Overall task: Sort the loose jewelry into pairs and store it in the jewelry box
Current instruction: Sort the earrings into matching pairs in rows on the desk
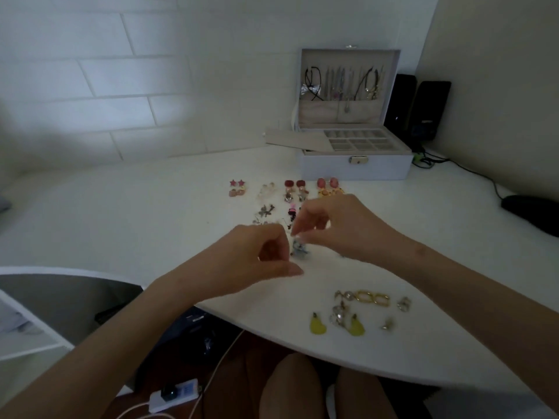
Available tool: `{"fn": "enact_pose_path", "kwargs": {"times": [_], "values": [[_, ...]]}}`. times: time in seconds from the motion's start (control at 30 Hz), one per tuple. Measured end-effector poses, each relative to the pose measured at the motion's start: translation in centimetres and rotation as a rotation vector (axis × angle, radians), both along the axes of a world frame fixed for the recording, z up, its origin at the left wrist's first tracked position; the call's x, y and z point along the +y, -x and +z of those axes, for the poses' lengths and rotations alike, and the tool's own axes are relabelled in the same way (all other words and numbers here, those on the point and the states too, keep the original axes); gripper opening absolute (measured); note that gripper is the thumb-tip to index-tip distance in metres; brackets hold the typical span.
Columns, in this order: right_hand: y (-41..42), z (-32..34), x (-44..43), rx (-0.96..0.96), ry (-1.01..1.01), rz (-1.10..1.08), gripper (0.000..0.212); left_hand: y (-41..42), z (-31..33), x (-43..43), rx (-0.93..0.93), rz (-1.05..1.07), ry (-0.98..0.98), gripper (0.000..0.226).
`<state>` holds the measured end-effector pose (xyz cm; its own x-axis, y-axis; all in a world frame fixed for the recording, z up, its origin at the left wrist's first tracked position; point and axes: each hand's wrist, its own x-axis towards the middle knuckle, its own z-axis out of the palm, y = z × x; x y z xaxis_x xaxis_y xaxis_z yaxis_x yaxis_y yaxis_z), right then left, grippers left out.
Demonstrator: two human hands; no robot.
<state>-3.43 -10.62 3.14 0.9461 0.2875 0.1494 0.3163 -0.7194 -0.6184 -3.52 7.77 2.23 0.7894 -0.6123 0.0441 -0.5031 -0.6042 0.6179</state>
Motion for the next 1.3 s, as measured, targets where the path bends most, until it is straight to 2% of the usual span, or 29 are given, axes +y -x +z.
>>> {"fn": "enact_pose_path", "kwargs": {"times": [0.1, 0.17, 0.27, 0.43, 0.63, 0.83, 0.97, 1.17, 1.3], "values": [[2.4, 0.1, -1.7, 0.138, 0.046, 0.096, 0.017, 1.7, -0.1, -1.1, 0.069, -0.153, -0.06, 0.021], [3.6, -0.1, -2.6, 0.214, 0.098, 0.143, 0.017, 2.3, -0.6, -1.7, 0.074, -0.18, -0.094, 0.025], [4.9, -0.5, -3.4, 0.253, 0.125, 0.18, 0.014, 2.7, -1.5, -2.5, 0.046, -0.184, -0.132, 0.028], [5.8, -1.2, -3.9, 0.273, 0.125, 0.213, 0.023, 2.7, -2.8, -3.1, -0.012, -0.204, -0.132, 0.024], [6.1, -2.3, -4.0, 0.236, 0.096, 0.176, 0.015, 2.8, -2.9, -3.2, -0.054, -0.171, -0.126, 0.029], [5.7, -2.7, -4.8, 0.139, 0.024, 0.058, 0.009, 2.8, -3.1, -3.1, -0.051, -0.133, -0.11, 0.021], [5.8, -2.3, -5.4, 0.126, 0.046, 0.067, 0.017, 2.8, -3.1, -3.2, -0.06, -0.134, -0.148, 0.026], [6.3, -2.6, -5.4, 0.137, 0.115, 0.05, 0.017, 2.8, -3.2, -3.2, -0.068, -0.11, -0.173, 0.028], [6.4, -2.6, -5.5, 0.16, 0.085, 0.023, 0.021, 3.1, -3.2, -3.2, -0.041, -0.079, -0.107, 0.026]]}}
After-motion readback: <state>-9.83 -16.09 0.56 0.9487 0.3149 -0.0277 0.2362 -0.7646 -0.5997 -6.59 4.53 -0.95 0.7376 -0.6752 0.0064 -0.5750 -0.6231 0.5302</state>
